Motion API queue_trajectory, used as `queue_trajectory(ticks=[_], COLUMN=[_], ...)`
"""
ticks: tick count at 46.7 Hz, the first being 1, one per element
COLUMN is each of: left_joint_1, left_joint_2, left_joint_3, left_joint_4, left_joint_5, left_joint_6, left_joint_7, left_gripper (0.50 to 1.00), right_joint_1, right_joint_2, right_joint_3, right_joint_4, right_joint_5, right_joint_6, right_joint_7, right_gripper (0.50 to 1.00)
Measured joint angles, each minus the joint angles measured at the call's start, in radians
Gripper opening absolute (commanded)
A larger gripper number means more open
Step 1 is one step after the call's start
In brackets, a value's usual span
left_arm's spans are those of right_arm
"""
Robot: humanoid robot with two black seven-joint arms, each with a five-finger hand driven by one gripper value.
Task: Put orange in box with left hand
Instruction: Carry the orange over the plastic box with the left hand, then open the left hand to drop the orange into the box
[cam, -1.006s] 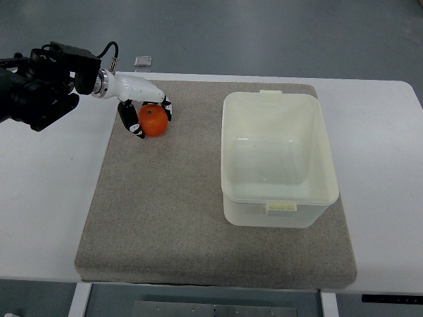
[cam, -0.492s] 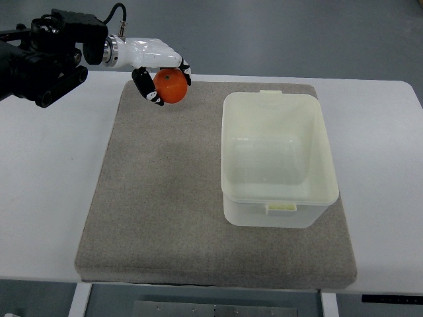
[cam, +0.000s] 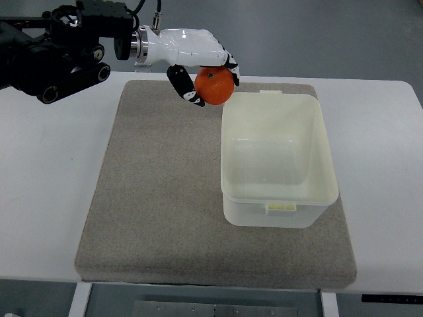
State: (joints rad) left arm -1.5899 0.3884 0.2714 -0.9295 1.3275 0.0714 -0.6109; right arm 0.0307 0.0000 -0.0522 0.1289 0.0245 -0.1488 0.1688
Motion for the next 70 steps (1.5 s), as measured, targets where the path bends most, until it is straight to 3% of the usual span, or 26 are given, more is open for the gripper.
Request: queue_trajectory(ticks=[15, 31, 43, 44, 45, 46, 53, 70], left_joint_1=[-0.023, -0.002, -0.001, 0.000, 0.002, 0.005, 0.045, 0.078], left_joint_2=[0.011, -0.086, -0.102, -0.100, -0.098, -0.097, -0.094, -0.093], left_joint_3=[-0.081, -0.074, -0.063, -0.063, -0.063, -0.064, -0.091, -0.075], left_joint_4=[-0.187, -0.192, -0.180, -0.180, -0.179, -0.179, -0.181, -0.189], left_joint_5=[0.023, 0.084, 0.085, 0.085, 0.085, 0.082, 0.075, 0.085], left_joint_6=[-0.001, -0.005, -0.011, -0.011, -0.010, -0.007, 0.023, -0.003], left_joint_7=[0.000, 0.000, 0.000, 0.000, 0.000, 0.000, 0.000, 0.000], left_gripper=[0.500, 0.500, 0.500, 0.563, 0.693, 0.730, 0.838, 0.883], right_joint_1=[0.000, 0.000, 0.000, 0.000, 0.000, 0.000, 0.000, 0.000], right_joint_2=[0.000, 0.000, 0.000, 0.000, 0.000, 0.000, 0.000, 0.000], right_joint_3=[0.000, 0.000, -0.001, -0.001, 0.000, 0.000, 0.000, 0.000], right_joint_4=[0.000, 0.000, 0.000, 0.000, 0.000, 0.000, 0.000, 0.000], right_joint_5=[0.000, 0.000, 0.000, 0.000, 0.000, 0.000, 0.000, 0.000], right_joint_6=[0.000, 0.000, 0.000, 0.000, 0.000, 0.000, 0.000, 0.000], right_joint_7=[0.000, 0.000, 0.000, 0.000, 0.000, 0.000, 0.000, 0.000], right_gripper=[0.926, 0.926, 0.926, 0.926, 0.926, 0.926, 0.926, 0.926])
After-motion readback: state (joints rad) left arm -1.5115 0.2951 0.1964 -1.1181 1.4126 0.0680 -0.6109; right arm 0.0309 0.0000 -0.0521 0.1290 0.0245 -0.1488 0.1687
